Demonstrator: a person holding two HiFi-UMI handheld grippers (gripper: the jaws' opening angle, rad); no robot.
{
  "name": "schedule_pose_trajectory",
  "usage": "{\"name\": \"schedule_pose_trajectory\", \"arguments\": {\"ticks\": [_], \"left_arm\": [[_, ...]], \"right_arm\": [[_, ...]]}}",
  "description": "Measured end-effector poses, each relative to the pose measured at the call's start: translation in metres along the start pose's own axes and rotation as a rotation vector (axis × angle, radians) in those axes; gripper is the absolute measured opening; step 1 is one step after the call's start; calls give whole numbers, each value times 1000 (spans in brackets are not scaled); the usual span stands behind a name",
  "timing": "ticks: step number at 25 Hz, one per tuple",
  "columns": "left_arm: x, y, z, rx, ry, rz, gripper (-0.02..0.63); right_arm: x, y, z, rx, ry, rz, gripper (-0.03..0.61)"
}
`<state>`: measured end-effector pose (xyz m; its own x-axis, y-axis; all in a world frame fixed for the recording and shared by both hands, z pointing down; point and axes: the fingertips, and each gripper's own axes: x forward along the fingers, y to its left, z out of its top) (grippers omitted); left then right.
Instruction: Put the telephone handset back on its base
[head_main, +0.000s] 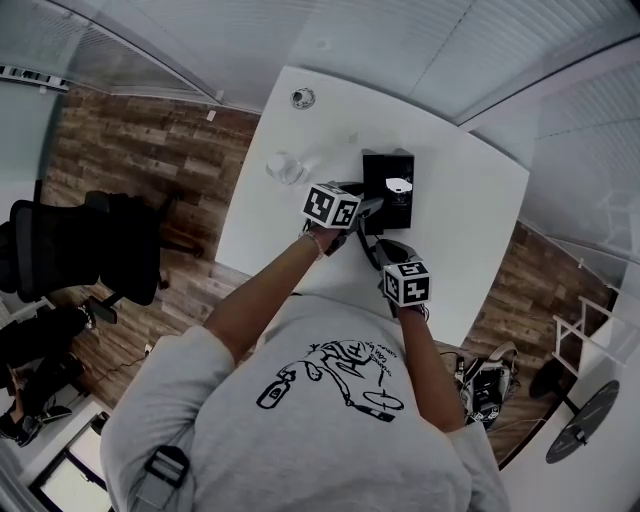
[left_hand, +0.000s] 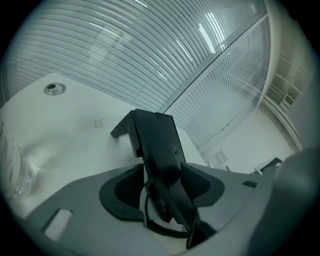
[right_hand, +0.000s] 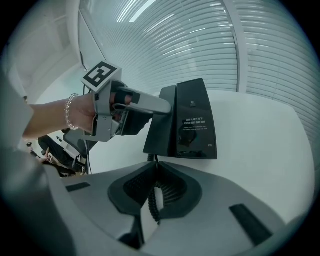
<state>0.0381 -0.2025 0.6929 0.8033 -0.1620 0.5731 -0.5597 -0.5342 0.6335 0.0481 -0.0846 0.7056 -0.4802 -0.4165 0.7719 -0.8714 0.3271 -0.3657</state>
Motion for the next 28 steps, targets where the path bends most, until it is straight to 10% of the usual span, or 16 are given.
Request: {"name": "schedule_pose_trajectory", "arguments": {"ticks": [28], "left_arm": [[11,12,-3,-2,2,55,222]], "right_arm": [[31,-10,-13,30,68,-23,12]]}}
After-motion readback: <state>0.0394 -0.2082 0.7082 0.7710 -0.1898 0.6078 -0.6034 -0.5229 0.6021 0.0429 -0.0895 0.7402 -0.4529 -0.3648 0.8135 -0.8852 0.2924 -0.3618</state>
